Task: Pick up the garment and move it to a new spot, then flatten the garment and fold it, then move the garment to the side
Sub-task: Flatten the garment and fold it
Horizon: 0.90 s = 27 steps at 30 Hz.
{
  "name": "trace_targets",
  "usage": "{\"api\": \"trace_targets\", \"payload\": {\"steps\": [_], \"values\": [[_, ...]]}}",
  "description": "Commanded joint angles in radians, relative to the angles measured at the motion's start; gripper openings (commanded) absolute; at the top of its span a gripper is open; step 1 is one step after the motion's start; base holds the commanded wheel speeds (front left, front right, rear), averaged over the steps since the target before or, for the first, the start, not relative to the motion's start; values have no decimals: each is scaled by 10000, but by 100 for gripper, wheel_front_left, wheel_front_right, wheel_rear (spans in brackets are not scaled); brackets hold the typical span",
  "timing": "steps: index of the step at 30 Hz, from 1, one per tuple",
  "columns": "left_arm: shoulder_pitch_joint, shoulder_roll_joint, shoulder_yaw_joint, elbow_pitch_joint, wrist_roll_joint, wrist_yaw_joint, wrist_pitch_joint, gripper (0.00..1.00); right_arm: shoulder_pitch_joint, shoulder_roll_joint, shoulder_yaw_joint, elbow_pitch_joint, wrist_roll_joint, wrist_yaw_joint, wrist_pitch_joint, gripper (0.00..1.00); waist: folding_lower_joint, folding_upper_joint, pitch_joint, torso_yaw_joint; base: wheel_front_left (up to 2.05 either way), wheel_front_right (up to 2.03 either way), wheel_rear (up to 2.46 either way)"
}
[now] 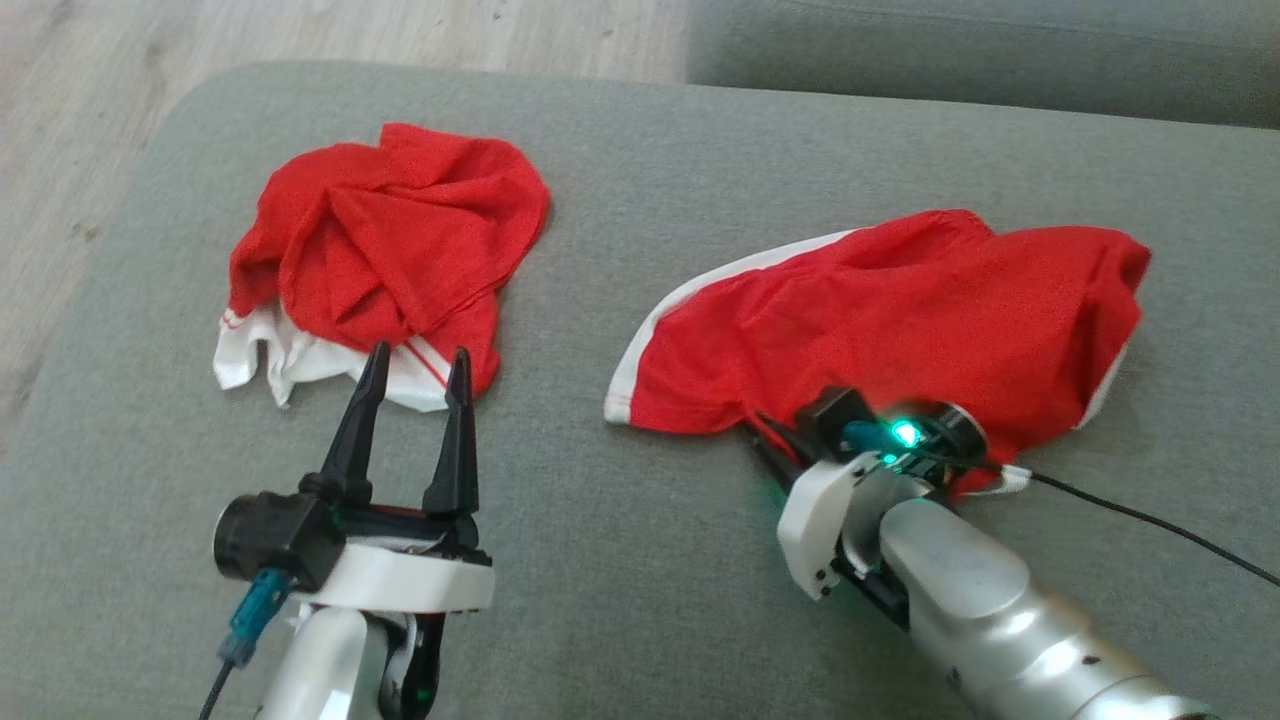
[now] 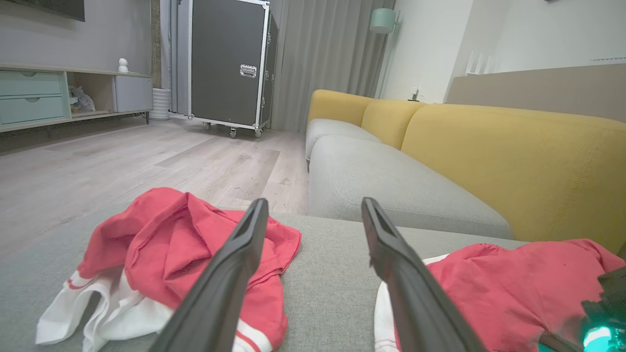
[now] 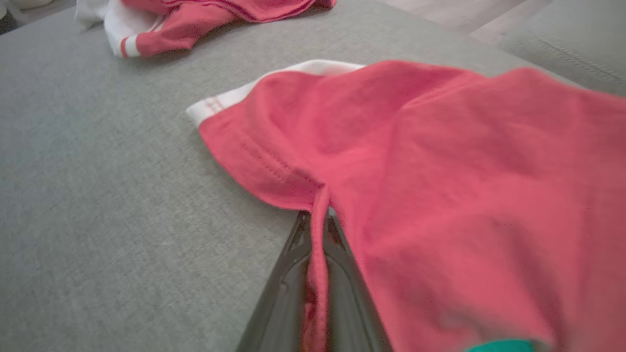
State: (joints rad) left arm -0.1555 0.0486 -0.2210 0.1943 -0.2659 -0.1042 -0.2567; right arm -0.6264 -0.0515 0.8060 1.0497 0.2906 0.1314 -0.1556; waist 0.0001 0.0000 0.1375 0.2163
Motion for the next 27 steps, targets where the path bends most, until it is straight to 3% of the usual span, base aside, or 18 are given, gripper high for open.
{"api": "trace_targets", "payload": {"steps": [1,10,18,23,27], "values": [[-179,17,388,-314,-59,53,-51,100,-250,13,-53,-138,78,-7,-193,0,-1,0,-81,-101,0,0,0],[29,16,515,-504,-47,135,-51,100,-879,13,-1077,-1236,150,-7,-999,0,-1,0,-492,-599,0,0,0],[206,16,852,-659,-37,202,-51,100,-1643,13,-1956,-4287,546,-7,-1058,0,-1,0,-880,-829,0,0,0],[426,16,1019,-810,-1,262,-51,100,-1905,13,-3257,-5899,682,-7,-1059,0,-1,0,-1029,-1136,0,0,0],[463,16,1093,-872,32,238,-51,100,-1747,13,-4692,-6118,289,-7,-1060,0,-1,0,-1022,-1366,0,0,0]]}}
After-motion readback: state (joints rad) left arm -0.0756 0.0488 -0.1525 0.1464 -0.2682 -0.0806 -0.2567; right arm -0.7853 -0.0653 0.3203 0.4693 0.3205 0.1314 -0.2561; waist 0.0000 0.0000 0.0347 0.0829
